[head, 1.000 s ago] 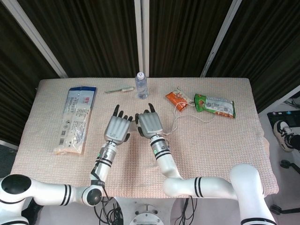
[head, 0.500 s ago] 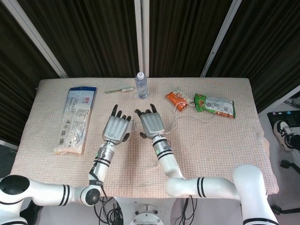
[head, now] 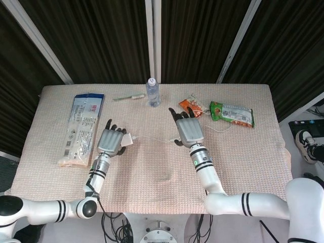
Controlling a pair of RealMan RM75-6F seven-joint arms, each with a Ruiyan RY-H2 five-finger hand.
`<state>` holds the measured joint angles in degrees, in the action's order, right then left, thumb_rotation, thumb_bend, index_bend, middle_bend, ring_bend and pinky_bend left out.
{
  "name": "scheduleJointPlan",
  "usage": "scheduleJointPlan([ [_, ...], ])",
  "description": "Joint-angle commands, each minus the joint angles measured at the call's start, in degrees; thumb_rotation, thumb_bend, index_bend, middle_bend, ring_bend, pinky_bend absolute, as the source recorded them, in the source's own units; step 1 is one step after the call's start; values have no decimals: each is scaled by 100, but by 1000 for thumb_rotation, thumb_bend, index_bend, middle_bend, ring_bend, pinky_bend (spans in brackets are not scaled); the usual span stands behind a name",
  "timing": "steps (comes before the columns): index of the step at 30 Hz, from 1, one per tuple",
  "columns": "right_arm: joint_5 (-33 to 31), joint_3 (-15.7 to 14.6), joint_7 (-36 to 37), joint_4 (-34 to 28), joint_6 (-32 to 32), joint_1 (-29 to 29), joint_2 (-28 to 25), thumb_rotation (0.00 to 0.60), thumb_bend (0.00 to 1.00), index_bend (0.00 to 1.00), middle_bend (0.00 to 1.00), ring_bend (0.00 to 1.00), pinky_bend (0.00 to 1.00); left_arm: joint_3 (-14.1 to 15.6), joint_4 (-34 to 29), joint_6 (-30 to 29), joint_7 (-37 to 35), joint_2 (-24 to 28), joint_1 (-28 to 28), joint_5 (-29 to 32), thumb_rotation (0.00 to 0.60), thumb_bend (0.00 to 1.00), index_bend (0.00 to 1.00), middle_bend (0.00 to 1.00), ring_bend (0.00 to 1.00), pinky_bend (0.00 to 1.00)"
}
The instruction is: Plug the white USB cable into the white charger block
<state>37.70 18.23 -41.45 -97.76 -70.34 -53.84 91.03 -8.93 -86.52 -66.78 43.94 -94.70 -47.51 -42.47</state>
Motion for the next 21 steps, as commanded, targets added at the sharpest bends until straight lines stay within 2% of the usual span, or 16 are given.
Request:
scheduleJointPlan([
  [1,297,-216,294,-347,-100,375,-477,600,60,18,256,174,0,72,323,249,-253,-103,126,104,542,347,412,355,181,2],
  [4,489,-315,508,-510,-154,610,-791,600,61,18,257,175,0,87,462,398,-368,-134,178,154,579,315,353,315,144,1],
  [8,772,-450,818,-709,-223,923,-1181,600,64,18,257,174,0,41,370,472,-713,0,306,37,600,268,195,216,66,0],
  [11,1012,-562,1111,-853,-270,1191,-1501,600,69,17,257,174,1,59,78,339,-1084,328,506,-316,600,256,176,199,52,0],
  [16,1672,-909,1869,-1112,-368,1823,-2203,600,103,34,259,168,10,167,-494,-519,-1976,1271,1202,-1282,600,247,181,200,52,0],
  [20,2665,-1267,2960,-959,-603,2462,-2676,600,256,133,249,119,14,437,-479,-1239,-2725,1999,1858,-2085,600,242,201,203,52,0],
  [21,2972,-1392,3262,-837,-748,2667,-2767,600,268,139,248,116,14,550,-428,-1403,-2978,2196,2055,-2309,600,242,204,204,52,0],
])
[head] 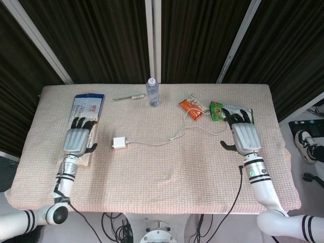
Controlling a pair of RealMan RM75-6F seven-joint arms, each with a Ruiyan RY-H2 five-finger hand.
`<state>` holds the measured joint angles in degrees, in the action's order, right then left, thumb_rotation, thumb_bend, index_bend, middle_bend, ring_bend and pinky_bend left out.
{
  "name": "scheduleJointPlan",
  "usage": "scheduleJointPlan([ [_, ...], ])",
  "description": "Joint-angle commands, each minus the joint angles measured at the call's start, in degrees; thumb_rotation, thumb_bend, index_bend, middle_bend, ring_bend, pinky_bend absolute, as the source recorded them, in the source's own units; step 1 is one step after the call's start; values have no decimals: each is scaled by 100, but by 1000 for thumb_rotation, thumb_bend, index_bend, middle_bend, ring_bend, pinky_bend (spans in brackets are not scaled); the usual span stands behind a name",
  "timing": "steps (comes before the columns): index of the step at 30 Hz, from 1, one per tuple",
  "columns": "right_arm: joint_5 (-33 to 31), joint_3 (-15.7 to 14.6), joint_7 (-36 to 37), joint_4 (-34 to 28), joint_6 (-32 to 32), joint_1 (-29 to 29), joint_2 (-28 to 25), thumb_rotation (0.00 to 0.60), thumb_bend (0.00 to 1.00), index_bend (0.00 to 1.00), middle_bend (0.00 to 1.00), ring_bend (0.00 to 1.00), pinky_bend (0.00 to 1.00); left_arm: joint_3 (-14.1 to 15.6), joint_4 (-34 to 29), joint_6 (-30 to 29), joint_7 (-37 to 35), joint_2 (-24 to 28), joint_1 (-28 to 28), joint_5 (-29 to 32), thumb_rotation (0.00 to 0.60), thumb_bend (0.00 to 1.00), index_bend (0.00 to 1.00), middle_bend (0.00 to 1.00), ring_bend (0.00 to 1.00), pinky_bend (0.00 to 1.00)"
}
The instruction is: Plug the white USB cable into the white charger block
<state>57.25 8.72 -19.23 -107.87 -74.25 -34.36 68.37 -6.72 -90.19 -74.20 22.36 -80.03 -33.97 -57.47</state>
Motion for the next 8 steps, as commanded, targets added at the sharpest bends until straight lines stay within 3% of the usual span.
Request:
scheduleJointPlan([
  [1,1181,-517,1230,255,-482,872,-554,600,280,146,248,111,15,443,-24,-744,-1018,882,835,-1006,600,242,207,204,52,0],
  [8,1947,-895,2287,704,-1204,1769,-759,600,281,152,246,106,15,935,-100,-1529,-1618,1570,1854,-1520,600,234,217,205,52,0],
])
